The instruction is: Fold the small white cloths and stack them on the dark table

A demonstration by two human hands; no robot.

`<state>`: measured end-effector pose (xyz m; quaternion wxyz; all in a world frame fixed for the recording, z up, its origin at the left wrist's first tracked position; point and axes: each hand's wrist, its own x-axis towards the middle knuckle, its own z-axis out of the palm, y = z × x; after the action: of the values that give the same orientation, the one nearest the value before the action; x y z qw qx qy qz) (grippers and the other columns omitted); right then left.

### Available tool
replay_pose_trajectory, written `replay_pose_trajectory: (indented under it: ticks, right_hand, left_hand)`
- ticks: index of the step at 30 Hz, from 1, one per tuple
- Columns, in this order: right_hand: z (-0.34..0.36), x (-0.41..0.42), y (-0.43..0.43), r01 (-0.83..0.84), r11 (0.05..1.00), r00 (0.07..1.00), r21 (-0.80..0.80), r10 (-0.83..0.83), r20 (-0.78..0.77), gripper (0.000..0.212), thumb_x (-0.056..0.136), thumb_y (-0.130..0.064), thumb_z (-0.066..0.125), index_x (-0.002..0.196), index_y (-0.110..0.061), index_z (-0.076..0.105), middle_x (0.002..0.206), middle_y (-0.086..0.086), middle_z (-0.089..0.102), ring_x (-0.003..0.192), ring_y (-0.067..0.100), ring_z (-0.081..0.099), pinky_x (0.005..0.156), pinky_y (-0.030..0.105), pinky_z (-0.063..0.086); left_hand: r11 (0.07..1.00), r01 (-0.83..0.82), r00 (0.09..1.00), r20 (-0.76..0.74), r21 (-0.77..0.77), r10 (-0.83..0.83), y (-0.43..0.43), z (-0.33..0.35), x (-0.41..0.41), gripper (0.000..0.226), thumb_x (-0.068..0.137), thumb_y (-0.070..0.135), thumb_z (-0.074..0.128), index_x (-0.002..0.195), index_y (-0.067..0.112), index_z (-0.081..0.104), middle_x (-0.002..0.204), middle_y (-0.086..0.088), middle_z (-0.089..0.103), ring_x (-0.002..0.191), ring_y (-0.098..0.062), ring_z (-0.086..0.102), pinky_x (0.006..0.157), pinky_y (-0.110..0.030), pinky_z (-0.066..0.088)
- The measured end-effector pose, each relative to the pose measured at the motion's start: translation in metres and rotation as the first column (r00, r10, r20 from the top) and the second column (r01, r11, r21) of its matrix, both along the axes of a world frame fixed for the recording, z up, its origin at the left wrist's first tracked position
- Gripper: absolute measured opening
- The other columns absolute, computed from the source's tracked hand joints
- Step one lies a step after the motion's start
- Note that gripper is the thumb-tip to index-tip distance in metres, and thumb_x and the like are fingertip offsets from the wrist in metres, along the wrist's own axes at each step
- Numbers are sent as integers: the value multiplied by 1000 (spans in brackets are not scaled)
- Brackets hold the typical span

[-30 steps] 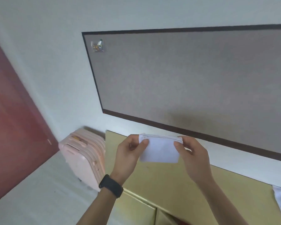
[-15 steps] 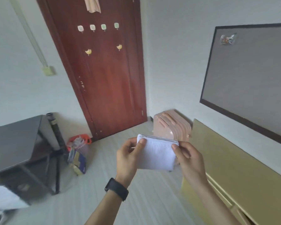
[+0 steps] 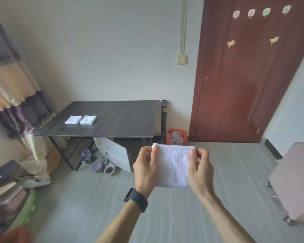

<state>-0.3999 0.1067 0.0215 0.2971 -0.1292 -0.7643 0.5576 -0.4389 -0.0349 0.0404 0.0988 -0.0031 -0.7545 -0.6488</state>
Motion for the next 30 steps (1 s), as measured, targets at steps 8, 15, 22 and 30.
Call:
replay_pose_trajectory:
  ticks: [8, 15, 22, 30]
  right_hand:
    - [-30, -147, -168, -200, 980, 977, -12, 200, 80, 15, 102, -26, 49, 99, -12, 53, 84, -7, 61, 78, -7, 55, 65, 6, 38]
    - [-57, -300, -250, -348, 938, 929, 4, 344, 139, 17, 102, -30, 46, 92, -17, 50, 78, -5, 60, 75, 3, 56, 63, 12, 38]
    - [-53, -446, -324, -491, 871, 859, 26, 479, 183, 17, 102, -33, 45, 93, -19, 49, 84, -7, 62, 81, 4, 57, 66, 28, 38]
    - [-82, -582, -424, -551, 834, 815, 29, 530, 235, 18, 103, -31, 45, 93, -15, 48, 85, -6, 61, 82, -5, 55, 63, 8, 38]
  left_hand:
    - [967, -255, 953, 169, 15, 249, -174, -39, -114, 22, 92, 50, 59, 83, 31, 64, 61, 13, 55, 59, -4, 51, 62, -22, 42]
    - [908, -418, 885, 220, -5, 409, -254, -61, -240, 22, 91, 53, 57, 83, 34, 64, 59, 10, 50, 59, -11, 49, 63, -28, 41]
    - [824, -566, 800, 224, -28, 557, -326, -60, -366, 18, 91, 51, 60, 84, 36, 66, 63, 10, 55, 58, -4, 51, 64, -25, 43]
    - [791, -611, 756, 270, -34, 596, -426, -92, -498, 22, 90, 49, 62, 80, 30, 66, 63, 10, 53, 56, -2, 46, 56, -14, 39]
